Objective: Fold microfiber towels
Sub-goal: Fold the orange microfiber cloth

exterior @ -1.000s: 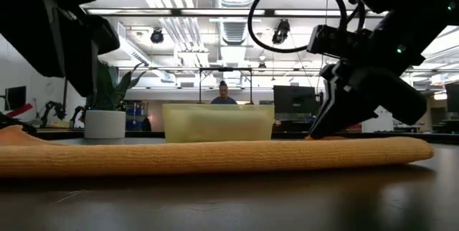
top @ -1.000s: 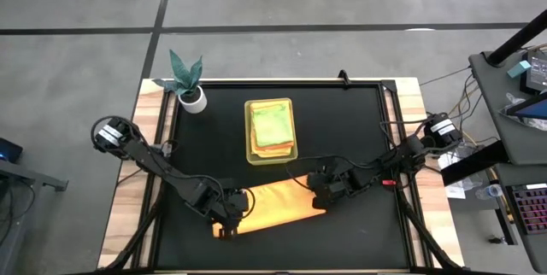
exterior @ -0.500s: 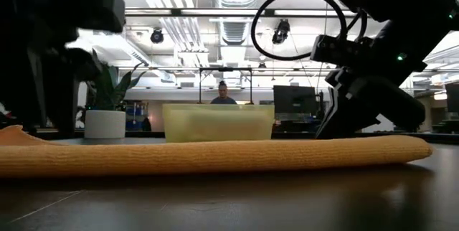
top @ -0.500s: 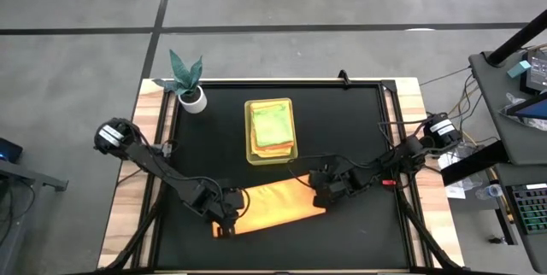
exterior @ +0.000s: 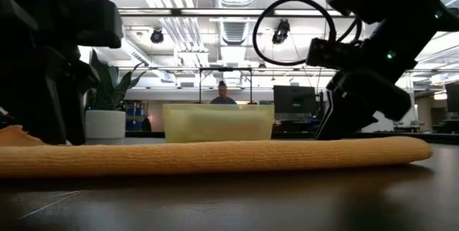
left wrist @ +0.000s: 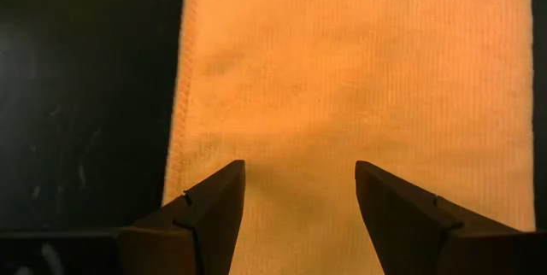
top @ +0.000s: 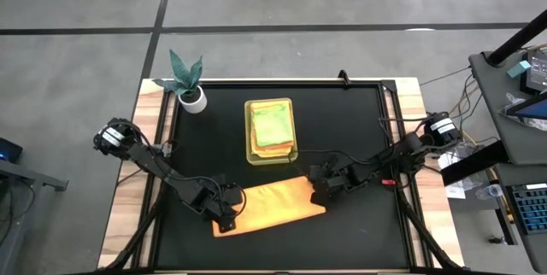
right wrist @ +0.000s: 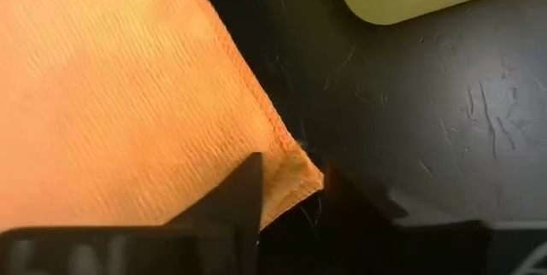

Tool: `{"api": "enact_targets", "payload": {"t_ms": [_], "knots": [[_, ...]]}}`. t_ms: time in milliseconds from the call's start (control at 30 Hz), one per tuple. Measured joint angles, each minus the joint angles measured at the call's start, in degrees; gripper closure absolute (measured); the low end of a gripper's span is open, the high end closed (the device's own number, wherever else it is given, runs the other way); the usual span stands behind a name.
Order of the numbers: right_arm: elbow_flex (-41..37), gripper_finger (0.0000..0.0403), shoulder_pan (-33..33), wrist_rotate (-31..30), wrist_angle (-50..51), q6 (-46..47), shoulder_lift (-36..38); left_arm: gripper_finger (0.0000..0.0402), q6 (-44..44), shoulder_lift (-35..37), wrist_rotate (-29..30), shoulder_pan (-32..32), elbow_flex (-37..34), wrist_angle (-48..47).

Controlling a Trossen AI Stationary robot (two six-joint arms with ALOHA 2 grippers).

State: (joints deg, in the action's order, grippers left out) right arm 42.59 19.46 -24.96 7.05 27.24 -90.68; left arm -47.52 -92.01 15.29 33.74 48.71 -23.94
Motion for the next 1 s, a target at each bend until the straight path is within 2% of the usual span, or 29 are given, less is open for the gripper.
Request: {"api": "enact_targets", "payload": {"t_ms": [300,400,533,667,833,1000], "knots": [[0.0,0.0209,-1.7,4.5,1.6,6.7,6.0,0.0194,-0.1,0.0,7.5,0.0,-0.1,0.3],[0.0,0.0194,-1.9,5.8,4.4,12.6,9.3,0.0194,-0.1,0.0,8.7,0.0,-0.3,1.0],[0.1,0.0185,-2.2,10.9,9.6,23.6,13.7,0.0194,-0.1,0.0,9.2,0.0,-0.4,1.3],[-0.7,0.0176,-1.7,13.9,12.4,29.3,16.3,0.0194,-0.1,0.0,9.2,0.0,-0.4,1.6],[-2.7,0.0159,0.1,16.6,11.1,35.8,15.2,0.0194,-0.1,0.0,9.3,0.0,-0.4,3.0],[-3.4,0.0139,1.7,17.4,7.0,38.7,10.2,0.0194,-0.1,0.0,9.3,0.0,-0.4,3.0]]}}
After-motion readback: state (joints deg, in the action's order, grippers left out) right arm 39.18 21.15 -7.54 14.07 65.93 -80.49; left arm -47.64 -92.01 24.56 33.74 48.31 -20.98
